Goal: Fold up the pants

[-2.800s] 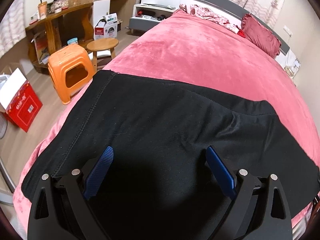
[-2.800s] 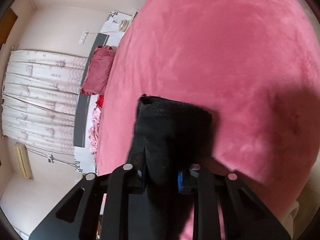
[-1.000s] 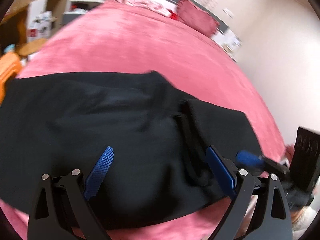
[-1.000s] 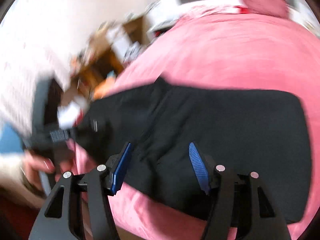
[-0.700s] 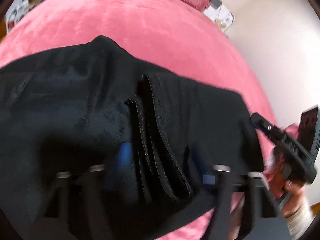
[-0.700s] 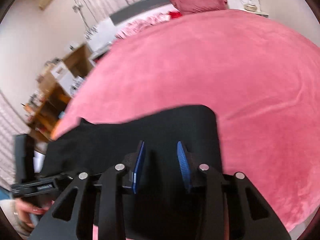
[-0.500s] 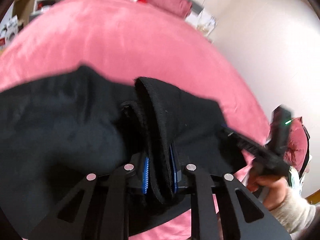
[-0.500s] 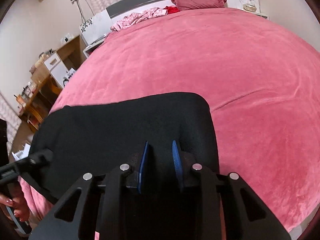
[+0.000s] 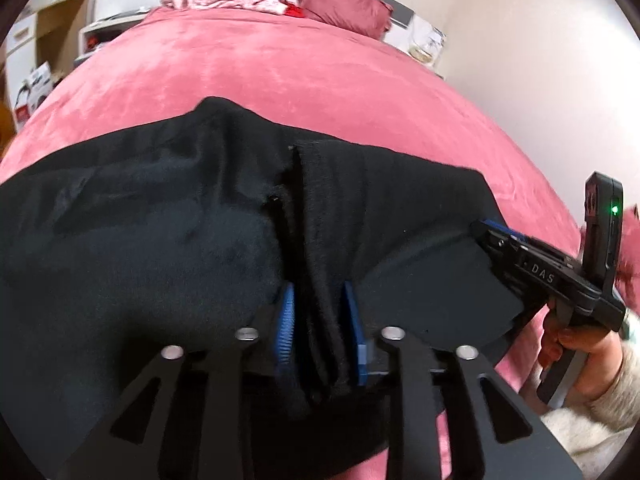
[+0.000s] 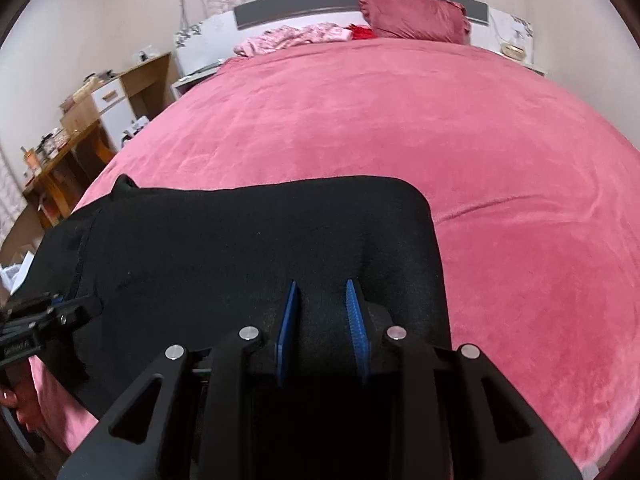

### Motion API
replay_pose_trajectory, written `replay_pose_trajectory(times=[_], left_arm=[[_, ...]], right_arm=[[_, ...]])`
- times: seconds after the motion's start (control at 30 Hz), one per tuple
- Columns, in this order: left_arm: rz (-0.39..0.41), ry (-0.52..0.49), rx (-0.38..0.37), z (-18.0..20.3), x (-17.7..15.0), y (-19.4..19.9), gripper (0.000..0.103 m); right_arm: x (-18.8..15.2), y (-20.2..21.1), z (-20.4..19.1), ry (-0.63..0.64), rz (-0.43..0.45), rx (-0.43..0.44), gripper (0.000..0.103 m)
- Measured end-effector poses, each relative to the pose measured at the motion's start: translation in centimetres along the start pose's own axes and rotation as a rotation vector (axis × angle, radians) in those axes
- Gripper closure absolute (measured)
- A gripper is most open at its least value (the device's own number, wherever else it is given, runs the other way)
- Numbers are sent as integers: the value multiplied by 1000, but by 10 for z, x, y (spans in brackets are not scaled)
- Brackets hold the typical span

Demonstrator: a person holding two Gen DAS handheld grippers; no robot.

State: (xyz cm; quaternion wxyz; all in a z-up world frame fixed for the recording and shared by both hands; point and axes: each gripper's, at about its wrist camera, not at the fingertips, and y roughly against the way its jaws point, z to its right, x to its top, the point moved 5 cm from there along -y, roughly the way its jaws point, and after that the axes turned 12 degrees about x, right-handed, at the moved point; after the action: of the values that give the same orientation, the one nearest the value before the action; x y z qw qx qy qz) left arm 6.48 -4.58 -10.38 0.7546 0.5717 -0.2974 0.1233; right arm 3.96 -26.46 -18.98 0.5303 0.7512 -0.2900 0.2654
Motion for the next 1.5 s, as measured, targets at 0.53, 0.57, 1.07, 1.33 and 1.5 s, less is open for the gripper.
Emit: replay_pose_trajectory(times=[0.53, 0.57, 1.07, 1.33, 1.5], left_arm=[[24, -161, 109, 19, 52, -44, 80], [42, -148, 91, 16, 49, -47, 79], [66, 2, 51, -22, -7, 2, 20], [63, -7, 48, -30, -14, 24, 20], [100, 136, 85, -65, -18, 54, 20]], right_arm=[[37, -30, 4, 12, -94, -37, 74], [33, -34, 7, 24, -81, -38, 74], [-9, 16, -33, 46, -8, 97, 48], [-37, 2, -41, 153, -132, -16, 45], [-40, 3, -39, 132, -126, 19, 35]])
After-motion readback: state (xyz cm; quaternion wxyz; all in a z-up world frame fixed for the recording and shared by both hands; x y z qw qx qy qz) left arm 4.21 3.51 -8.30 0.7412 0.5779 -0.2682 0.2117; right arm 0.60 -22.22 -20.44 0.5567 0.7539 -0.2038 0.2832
